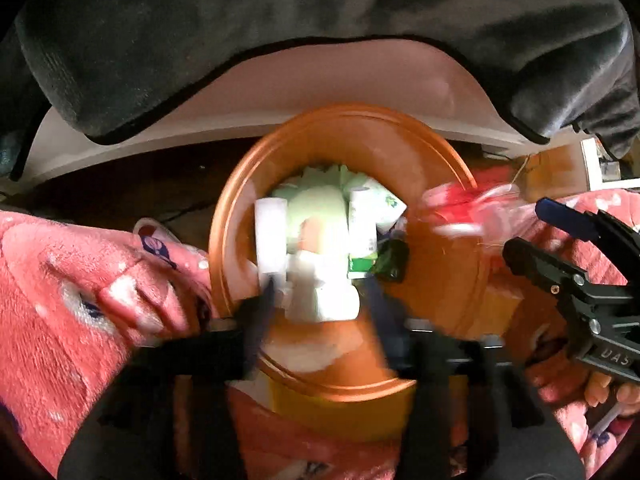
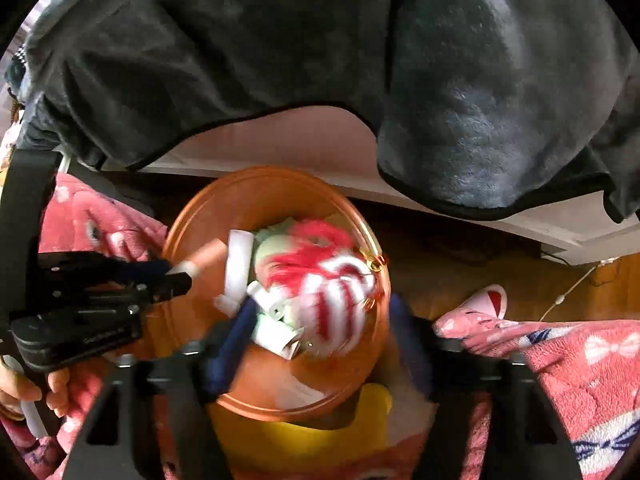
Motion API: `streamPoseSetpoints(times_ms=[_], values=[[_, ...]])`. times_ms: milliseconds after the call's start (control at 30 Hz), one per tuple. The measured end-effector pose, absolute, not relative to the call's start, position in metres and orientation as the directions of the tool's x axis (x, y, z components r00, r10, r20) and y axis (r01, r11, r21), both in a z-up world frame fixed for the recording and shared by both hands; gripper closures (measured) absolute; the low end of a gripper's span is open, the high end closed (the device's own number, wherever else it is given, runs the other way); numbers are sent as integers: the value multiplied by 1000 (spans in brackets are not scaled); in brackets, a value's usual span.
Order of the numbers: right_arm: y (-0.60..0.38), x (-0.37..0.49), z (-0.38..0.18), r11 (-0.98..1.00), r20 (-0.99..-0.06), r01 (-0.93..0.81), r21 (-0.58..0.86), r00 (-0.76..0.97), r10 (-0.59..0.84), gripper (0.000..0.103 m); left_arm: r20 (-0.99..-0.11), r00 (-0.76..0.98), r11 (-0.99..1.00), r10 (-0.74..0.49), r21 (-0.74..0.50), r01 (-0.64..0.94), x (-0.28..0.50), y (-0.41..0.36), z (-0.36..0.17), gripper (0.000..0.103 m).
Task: Collect trash
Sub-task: 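Carry the lip balm and ornament to the orange bin and open both tools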
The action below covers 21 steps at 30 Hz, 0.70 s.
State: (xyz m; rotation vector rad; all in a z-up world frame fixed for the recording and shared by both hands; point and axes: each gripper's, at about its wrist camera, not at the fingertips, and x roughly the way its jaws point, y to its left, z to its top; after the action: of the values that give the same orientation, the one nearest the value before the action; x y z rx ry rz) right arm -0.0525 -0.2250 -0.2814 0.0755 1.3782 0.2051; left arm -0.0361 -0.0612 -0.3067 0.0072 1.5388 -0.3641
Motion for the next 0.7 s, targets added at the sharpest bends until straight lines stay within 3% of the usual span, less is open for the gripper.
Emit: streamPoseSetpoints(times_ms=[100,500,700], values=[[-223,-52,-285,980,-968,-99,174,164,188,34,-975,12,941,-222,-211,264,-39,-65,-302,38],[-227,-52,-283,980,-965,-80,180,178,192,33,-975,16,944,-220,-208,256,-35,-65,-301,38],[-229,-56,-267,981,-957,-88,173,222,188,33,-968,101,942,-228,-194,273,-38,-60,-275,38]])
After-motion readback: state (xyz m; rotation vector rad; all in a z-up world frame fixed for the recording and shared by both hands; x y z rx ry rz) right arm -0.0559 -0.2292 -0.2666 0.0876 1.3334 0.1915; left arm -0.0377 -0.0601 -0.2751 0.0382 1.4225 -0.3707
